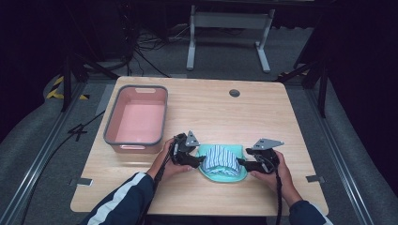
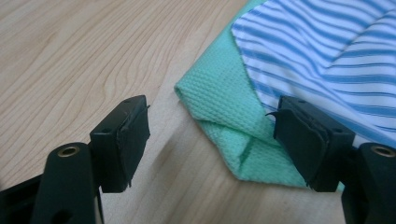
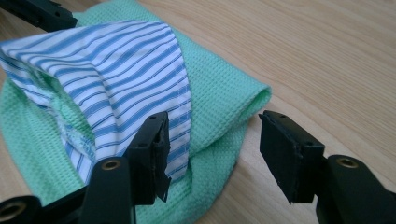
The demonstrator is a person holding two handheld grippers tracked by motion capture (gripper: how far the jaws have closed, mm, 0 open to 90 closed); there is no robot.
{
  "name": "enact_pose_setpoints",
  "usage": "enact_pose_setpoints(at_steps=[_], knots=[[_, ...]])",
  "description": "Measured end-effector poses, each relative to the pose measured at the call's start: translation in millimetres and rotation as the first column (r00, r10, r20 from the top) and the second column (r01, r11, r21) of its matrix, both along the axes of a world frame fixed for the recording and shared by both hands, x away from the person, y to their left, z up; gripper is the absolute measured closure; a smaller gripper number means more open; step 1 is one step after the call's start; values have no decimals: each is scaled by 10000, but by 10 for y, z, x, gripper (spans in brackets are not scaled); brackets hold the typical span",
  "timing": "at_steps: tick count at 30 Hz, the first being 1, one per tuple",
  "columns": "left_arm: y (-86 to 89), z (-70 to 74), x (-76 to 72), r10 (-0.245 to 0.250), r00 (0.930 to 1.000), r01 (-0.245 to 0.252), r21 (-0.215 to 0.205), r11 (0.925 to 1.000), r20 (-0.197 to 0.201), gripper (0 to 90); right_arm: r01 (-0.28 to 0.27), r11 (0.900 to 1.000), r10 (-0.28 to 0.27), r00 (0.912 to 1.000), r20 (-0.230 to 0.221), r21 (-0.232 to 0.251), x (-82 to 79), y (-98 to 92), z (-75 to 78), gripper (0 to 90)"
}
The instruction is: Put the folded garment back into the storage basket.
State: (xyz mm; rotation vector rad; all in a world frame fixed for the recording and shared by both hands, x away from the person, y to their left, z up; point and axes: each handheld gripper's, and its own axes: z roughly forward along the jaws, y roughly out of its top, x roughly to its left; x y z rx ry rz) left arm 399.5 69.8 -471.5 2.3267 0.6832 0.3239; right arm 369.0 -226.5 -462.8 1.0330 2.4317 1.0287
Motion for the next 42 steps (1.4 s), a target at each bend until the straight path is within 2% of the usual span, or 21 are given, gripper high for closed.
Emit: enact_pose_setpoints(at_steps=[2, 5, 7, 14, 18, 21, 23, 26, 27, 28, 31, 37, 42], knots=[[-12, -41, 16, -40, 9997, 39, -11, 10000, -248, 254, -7, 10000, 6, 9999, -145, -48, 15, 28, -36, 429], [-8, -51, 26, -47, 9994, 44, -100, 9999, -333, 248, -16, 9999, 14, 9999, -161, -101, 14, 36, -60, 422], [12, -67, 43, 36, 9980, -56, -308, 9995, -639, 247, -27, 9997, 20, 9995, -304, -230, 8, 57, -96, 403], [28, -86, 31, 53, 9984, -78, -446, 9990, -569, 235, 203, 9998, -198, 9986, -499, 82, 11, 29, -134, 379], [25, -83, 26, 75, 9984, -99, -430, 9990, -563, 238, 82, 9998, -73, 9985, -534, 156, -13, 42, -129, 462], [15, -69, 14, -80, 9981, 54, -423, 9991, -610, 278, 88, 9999, -82, 9985, -533, 111, -17, 48, -126, 484], [8, -58, 5, -227, 9979, 203, -397, 9990, -608, 364, -3, 10000, 9, 9982, -595, 97, -25, 60, -116, 536], [1, -42, -3, -443, 9970, 421, -357, 9985, -641, 456, 20, 10000, -15, 9982, -602, 89, -29, 64, -115, 544], [-9, -34, -14, -547, 9961, 522, -373, 9979, -695, 456, 25, 10000, -19, 9980, -628, 96, -31, 65, -113, 566], [-15, -31, -17, -519, 9961, 493, -383, 9980, -706, 506, 21, 9999, -13, 9978, -663, 125, -39, 73, -109, 591], [-42, -24, -29, -493, 9957, 464, -380, 9982, -785, 578, 81, 9999, -73, 9977, -678, 104, -47, 86, -107, 618], [-53, -22, -15, -584, 9941, 539, -511, 9972, -915, 678, 160, 9995, -138, 9969, -768, 289, -63, 92, -107, 690], [-74, -19, -8, -706, 9919, 647, -582, 9962, -1056, 767, 76, 9992, -43, 9965, -830, 395, -81, 99, -109, 785]])
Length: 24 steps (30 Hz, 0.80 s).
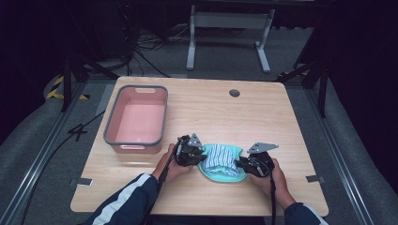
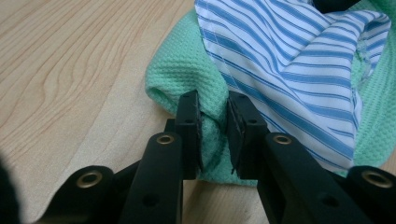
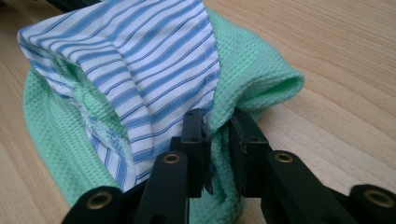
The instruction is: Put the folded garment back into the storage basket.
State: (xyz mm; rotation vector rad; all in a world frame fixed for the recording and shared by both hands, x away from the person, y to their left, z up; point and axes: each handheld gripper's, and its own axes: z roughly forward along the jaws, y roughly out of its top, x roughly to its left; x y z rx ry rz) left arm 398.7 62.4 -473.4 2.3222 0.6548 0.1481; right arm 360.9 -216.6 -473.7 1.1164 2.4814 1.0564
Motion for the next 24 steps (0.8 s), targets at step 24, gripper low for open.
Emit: enact_pose_setpoints(at_steps=[24], knots=[[-99, 245, 20, -456, 9972, 433, 396, 9983, 601, 831, -27, 9996, 9, 9979, 650, 285, -45, -65, 242, 838]])
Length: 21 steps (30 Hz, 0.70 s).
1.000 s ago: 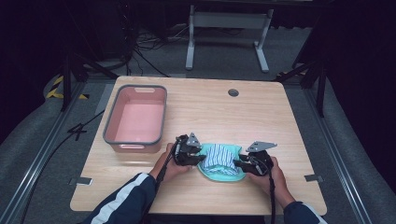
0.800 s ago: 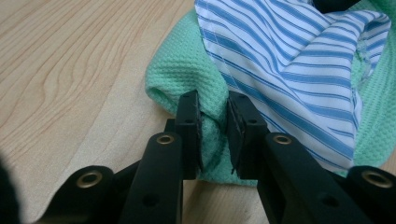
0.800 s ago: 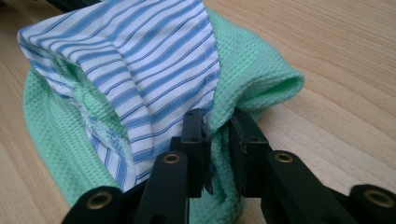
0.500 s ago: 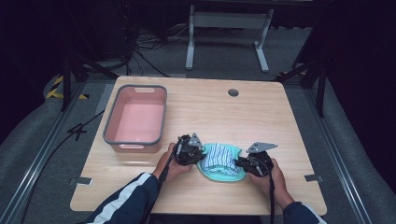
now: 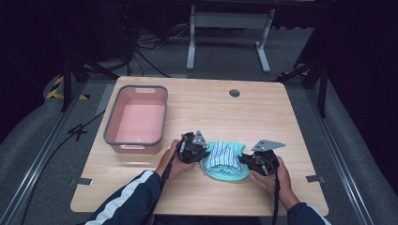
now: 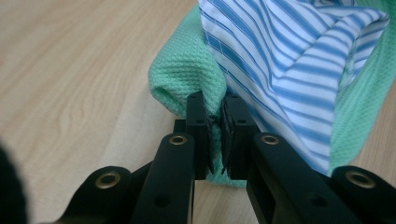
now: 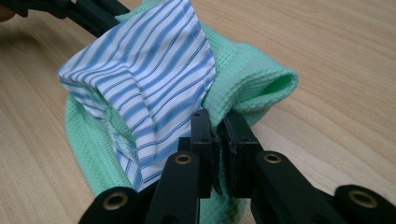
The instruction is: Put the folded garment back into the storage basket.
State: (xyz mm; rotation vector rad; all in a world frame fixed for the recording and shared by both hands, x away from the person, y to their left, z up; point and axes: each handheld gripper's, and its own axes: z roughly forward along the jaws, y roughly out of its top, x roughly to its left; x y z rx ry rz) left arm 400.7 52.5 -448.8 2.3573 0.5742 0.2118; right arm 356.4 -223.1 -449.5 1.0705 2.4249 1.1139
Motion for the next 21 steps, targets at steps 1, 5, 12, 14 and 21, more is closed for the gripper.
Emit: enact_pose_setpoints(at_steps=[1, 5, 12, 14, 21], knots=[[0, 39, 5, -8, 10000, 8, -28, 10000, 90, 831, 60, 10000, -60, 10000, 54, 1, 2, -2, 23, 838], [0, 199, 17, -146, 9991, 151, -129, 9998, 395, 833, 48, 9999, -52, 9997, 249, 158, 7, 15, 136, 838], [5, 385, 45, -180, 9971, 182, -29, 9998, 744, 834, 7, 9997, -20, 9986, 534, 252, 22, 68, 318, 839], [20, 465, 53, -174, 9964, 177, -29, 9998, 827, 835, -9, 9998, -5, 9980, 631, 214, 25, 78, 367, 839], [66, 664, 83, -106, 9934, 98, 72, 9999, 1145, 835, -66, 9994, 35, 9961, 883, 349, 76, 150, 589, 839]])
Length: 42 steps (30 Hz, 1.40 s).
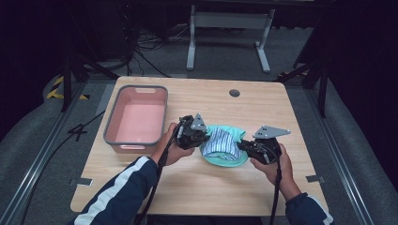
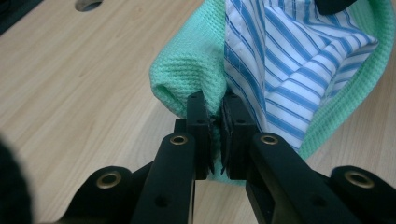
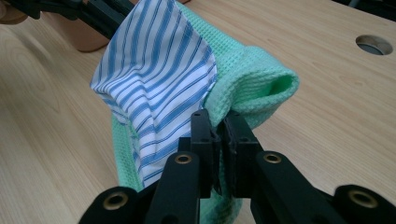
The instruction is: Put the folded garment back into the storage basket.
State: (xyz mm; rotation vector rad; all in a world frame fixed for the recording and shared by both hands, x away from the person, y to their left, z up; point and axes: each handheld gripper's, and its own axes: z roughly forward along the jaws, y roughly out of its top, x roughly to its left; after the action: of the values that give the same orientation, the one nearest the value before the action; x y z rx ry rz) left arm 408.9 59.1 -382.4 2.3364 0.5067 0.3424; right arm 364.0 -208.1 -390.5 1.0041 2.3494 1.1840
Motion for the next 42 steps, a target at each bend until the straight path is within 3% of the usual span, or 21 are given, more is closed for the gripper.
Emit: enact_pose_setpoints(at_steps=[4, 11, 24, 37, 42], knots=[[71, 107, 26, 122, 9998, -124, 103, 9999, 141, 835, -92, 10000, 92, 9999, 119, -3, 36, 68, 76, 839], [265, 303, 50, 528, 9978, -524, -109, 9986, 392, 835, -237, 9996, 232, 9991, 359, 120, 135, 231, 245, 839], [692, 520, 81, 1212, 9910, -1213, -21, 9926, 560, 835, -744, 9970, 730, 9953, 638, 206, 319, 638, 449, 838], [1202, 687, 99, 2153, 9732, -2162, 18, 9764, 804, 835, -1296, 9911, 1267, 9884, 843, 303, 515, 1142, 613, 838], [1427, 729, 99, 2611, 9613, -2623, 25, 9650, 876, 834, -1548, 9868, 1508, 9855, 783, 481, 605, 1407, 656, 838]])
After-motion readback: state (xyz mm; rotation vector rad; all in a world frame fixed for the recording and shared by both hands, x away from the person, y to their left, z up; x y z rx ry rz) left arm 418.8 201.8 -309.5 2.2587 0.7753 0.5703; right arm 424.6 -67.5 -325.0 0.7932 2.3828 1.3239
